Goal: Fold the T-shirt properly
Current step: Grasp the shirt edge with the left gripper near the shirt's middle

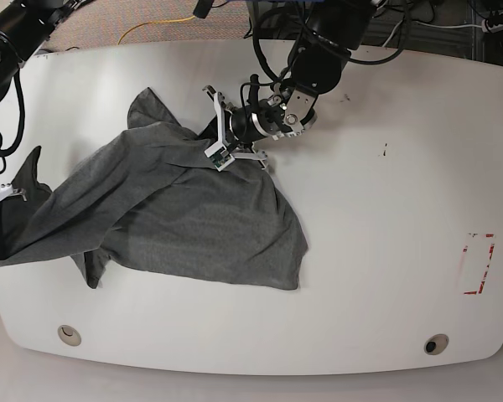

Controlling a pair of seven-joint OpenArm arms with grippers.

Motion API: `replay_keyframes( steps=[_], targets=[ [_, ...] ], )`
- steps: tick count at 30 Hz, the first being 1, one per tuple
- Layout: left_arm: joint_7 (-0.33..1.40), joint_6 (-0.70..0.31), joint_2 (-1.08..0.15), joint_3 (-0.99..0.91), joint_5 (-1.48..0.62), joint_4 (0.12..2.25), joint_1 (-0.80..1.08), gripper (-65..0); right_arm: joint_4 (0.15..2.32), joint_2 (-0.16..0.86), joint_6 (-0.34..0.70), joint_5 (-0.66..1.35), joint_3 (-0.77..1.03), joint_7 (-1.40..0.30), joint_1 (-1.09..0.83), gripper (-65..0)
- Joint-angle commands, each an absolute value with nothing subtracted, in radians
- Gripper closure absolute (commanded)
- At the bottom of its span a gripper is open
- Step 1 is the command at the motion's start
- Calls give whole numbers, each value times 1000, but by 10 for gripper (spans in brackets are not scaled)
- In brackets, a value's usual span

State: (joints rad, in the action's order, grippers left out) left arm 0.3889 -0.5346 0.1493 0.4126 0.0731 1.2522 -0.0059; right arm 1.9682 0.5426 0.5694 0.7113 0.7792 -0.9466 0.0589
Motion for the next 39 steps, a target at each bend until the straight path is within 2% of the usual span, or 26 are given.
replay_keyframes(
  steps=[1, 6, 10, 16, 22, 29, 31, 33, 34, 37, 39],
  targets=[
    [432, -526, 148, 389, 102, 1277, 1, -1, 1980, 567, 567, 723, 786, -912, 76, 0],
    [440, -527, 142, 308, 107, 1406, 5, 0, 1917, 565, 567, 674, 785, -912, 101, 0],
    [539, -529, 59, 274, 104, 1550, 31, 0, 1857, 558, 567, 656, 788, -912, 130, 0],
    [680, -621, -42, 211, 108, 1801, 31, -3, 1833, 553, 567, 657, 786, -912, 154, 0],
    [822, -668, -136, 203, 108, 1963, -27, -3, 1828, 549, 567, 656, 785, -912, 159, 0],
    [917, -698, -143, 229, 110, 1979, -102, -7, 1828, 538, 567, 656, 786, -912, 150, 0],
    [917, -698, -143, 283, 110, 1959, -104, -53, 1828, 529, 567, 654, 786, -912, 150, 0],
    [917, -698, -143, 326, 110, 1954, -99, -149, 1828, 524, 567, 654, 786, -912, 150, 0],
    [917, -698, -140, 352, 110, 1954, -91, -237, 1828, 522, 567, 654, 786, -912, 145, 0],
    [917, -698, -108, 374, 110, 1954, -53, -379, 1828, 518, 567, 654, 786, -912, 133, 0],
    [917, -698, -91, 378, 110, 1952, -42, -392, 1828, 499, 567, 654, 786, -912, 131, 0]
  ],
)
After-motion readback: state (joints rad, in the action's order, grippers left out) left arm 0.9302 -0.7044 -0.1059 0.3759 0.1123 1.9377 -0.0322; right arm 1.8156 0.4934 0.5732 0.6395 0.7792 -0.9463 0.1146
